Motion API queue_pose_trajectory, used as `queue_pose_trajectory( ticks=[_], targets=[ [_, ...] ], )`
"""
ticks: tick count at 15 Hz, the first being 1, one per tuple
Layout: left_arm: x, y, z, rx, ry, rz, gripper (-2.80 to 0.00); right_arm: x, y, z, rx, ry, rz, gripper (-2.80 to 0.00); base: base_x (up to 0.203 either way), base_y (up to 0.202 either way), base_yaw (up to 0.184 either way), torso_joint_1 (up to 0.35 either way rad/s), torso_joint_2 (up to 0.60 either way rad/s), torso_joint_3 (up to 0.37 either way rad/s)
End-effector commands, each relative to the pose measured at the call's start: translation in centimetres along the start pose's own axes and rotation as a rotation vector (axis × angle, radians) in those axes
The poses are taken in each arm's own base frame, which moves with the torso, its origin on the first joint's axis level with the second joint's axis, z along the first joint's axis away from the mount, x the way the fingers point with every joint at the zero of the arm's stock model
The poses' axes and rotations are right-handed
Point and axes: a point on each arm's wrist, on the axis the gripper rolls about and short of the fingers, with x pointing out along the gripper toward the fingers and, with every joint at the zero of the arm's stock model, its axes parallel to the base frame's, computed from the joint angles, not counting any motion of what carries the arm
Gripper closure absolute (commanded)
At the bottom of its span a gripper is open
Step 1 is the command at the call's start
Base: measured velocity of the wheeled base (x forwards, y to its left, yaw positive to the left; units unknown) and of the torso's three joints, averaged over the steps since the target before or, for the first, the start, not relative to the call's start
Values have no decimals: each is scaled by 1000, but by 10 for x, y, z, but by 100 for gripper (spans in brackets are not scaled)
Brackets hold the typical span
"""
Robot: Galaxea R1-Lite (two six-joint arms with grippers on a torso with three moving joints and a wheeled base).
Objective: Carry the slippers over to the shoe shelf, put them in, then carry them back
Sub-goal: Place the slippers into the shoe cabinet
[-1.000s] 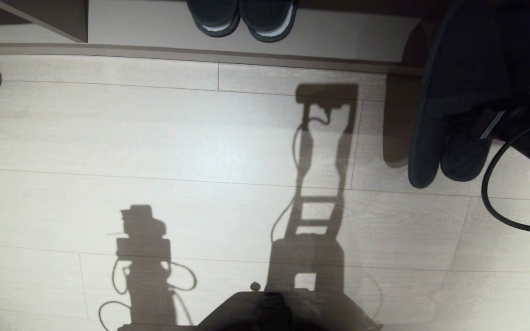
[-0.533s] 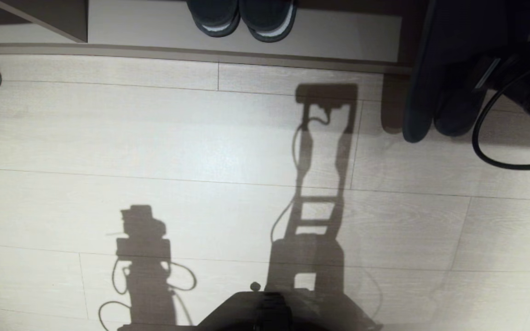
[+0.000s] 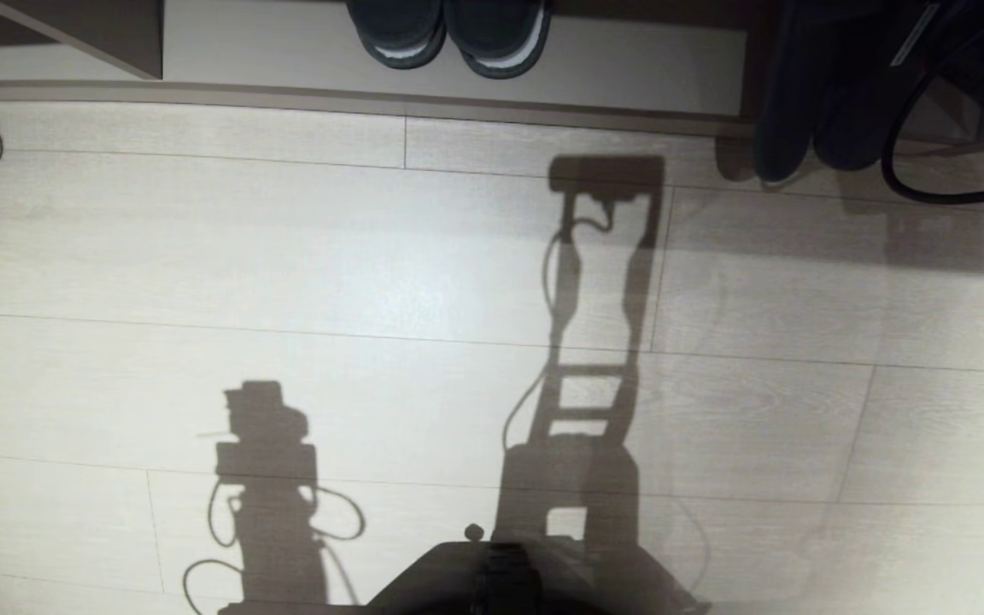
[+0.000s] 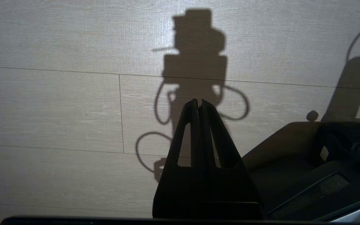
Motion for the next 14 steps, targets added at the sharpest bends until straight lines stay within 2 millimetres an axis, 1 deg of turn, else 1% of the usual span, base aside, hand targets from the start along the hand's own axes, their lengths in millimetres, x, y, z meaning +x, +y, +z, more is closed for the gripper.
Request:
queue_pose_trajectory(
  ticks=[1,4,6,11,14],
  targets=[
    [0,0,0,0,-2,0,0,12,-2,-3,-10,-15,1,0,0,0,0,0,0,0],
    [0,0,0,1,-2,0,0,20,-4,-3,-17,-32,2,0,0,0,0,0,0,0],
    [0,0,0,1,-2,0,0,29,-6,5,-18,-42,1,0,0,0,0,0,0,0],
    [0,0,0,1,-2,2,0,48,-14,-9,-26,-40,-11,0,0,0,0,0,0,0],
    [0,0,0,1,-2,2,0,52,-14,-17,-24,-35,-9,0,0,0,0,0,0,0]
  ],
)
